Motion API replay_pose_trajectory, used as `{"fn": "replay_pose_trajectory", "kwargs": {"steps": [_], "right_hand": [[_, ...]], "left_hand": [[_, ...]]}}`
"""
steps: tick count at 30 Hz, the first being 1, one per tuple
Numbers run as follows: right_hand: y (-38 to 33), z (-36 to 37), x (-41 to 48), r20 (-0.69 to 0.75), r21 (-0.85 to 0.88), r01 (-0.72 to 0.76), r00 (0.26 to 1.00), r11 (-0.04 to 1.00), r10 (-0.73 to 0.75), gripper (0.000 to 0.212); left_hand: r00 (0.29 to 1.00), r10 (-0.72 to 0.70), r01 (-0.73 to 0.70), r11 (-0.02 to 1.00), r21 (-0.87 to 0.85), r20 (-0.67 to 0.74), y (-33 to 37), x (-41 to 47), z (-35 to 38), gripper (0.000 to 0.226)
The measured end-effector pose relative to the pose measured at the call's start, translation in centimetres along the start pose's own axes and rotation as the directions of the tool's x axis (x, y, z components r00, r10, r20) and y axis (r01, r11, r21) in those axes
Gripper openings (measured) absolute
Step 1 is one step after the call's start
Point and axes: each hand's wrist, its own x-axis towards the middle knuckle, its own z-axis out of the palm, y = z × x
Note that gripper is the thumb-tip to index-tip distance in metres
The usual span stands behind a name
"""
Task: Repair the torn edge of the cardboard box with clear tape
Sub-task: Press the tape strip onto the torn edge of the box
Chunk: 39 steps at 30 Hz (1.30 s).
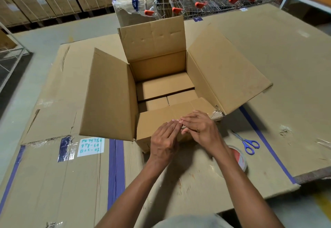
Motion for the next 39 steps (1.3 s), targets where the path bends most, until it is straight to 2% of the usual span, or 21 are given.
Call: {"fn": "replay_pose_trajectory", "kwargs": {"steps": [4, 8, 11, 14, 15, 16, 19, 21, 24, 26, 27, 29, 32, 36, 39], "right_hand": [[0.2, -0.7, -0.2, 0.004, 0.019, -0.025, 1.0, 1.0, 0.025, 0.028], [1.2, -2.7, -0.9, -0.055, 0.006, -0.062, 0.997, 0.998, 0.062, 0.027], [3.1, -4.7, -2.0, -0.129, -0.039, -0.102, 0.987, 0.994, 0.097, 0.022], [3.5, -5.9, -2.6, -0.104, -0.069, -0.142, 0.985, 0.988, 0.134, 0.053], [3.3, -5.8, -2.7, -0.088, -0.077, -0.161, 0.984, 0.984, 0.154, 0.058], [2.8, -5.6, -2.6, -0.07, -0.089, -0.176, 0.983, 0.98, 0.17, 0.056], [0.2, -3.8, -1.4, 0.007, -0.037, -0.131, 0.991, 0.991, 0.132, 0.024], [-2.2, -1.2, -0.5, 0.062, 0.014, -0.045, 0.997, 0.999, 0.044, 0.026], [-4.4, 1.7, 0.0, 0.028, 0.022, 0.055, 0.998, 0.998, -0.055, 0.022], [-4.2, 2.2, 0.1, -0.03, 0.004, 0.036, 0.999, 0.999, -0.036, 0.021], [-3.8, 2.3, 0.0, -0.068, -0.013, 0.022, 0.997, 1.0, -0.022, 0.017], [-3.2, 2.3, -0.1, -0.13, -0.061, -0.017, 0.991, 0.998, 0.009, 0.01], [-2.4, 2.2, -0.5, -0.165, -0.1, -0.04, 0.986, 0.994, 0.023, 0.016], [-1.2, 1.2, -0.8, -0.149, -0.104, 0.007, 0.988, 0.995, -0.023, 0.015], [-0.5, 0.6, -0.8, -0.176, -0.106, 0.012, 0.984, 0.994, -0.03, 0.016]], "left_hand": [[0.99, 0.051, -0.047, 0.998, -0.036, 0.13, -0.9, 0.1, -1.4, 0.042], [0.998, -0.047, 0.049, 0.997, -0.061, 0.038, -2.4, -0.4, -3.5, 0.026], [0.994, -0.073, 0.082, 0.991, -0.105, 0.085, -2.7, -0.8, -4.5, 0.034], [0.992, -0.122, 0.127, 0.983, -0.131, 0.041, -2.6, -1.3, -4.9, 0.034], [0.987, -0.159, 0.159, 0.978, -0.132, 0.011, -2.7, -1.5, -5.0, 0.032], [0.98, -0.2, 0.196, 0.972, -0.133, -0.012, -2.7, -1.8, -4.9, 0.031], [0.956, -0.293, 0.288, 0.946, -0.146, -0.013, -2.5, -1.9, -4.6, 0.027], [0.945, -0.327, 0.323, 0.932, -0.166, 0.004, -2.0, -1.5, -4.5, 0.024], [0.874, -0.485, 0.478, 0.841, -0.253, 0.04, -0.9, -0.2, -5.2, 0.018], [0.794, -0.592, 0.601, 0.729, -0.327, 0.137, -0.4, 0.9, -5.7, 0.016], [0.778, -0.602, 0.624, 0.707, -0.333, 0.18, -0.3, 1.3, -5.9, 0.015], [0.802, -0.559, 0.597, 0.755, -0.271, 0.212, -0.4, 1.6, -6.2, 0.022], [0.836, -0.506, 0.541, 0.825, -0.165, 0.213, -0.6, 1.1, -6.0, 0.039], [0.857, -0.497, 0.511, 0.852, -0.109, 0.135, -0.7, 0.4, -5.4, 0.023], [0.852, -0.51, 0.522, 0.844, -0.121, 0.115, -0.5, 0.5, -5.2, 0.022]]}}
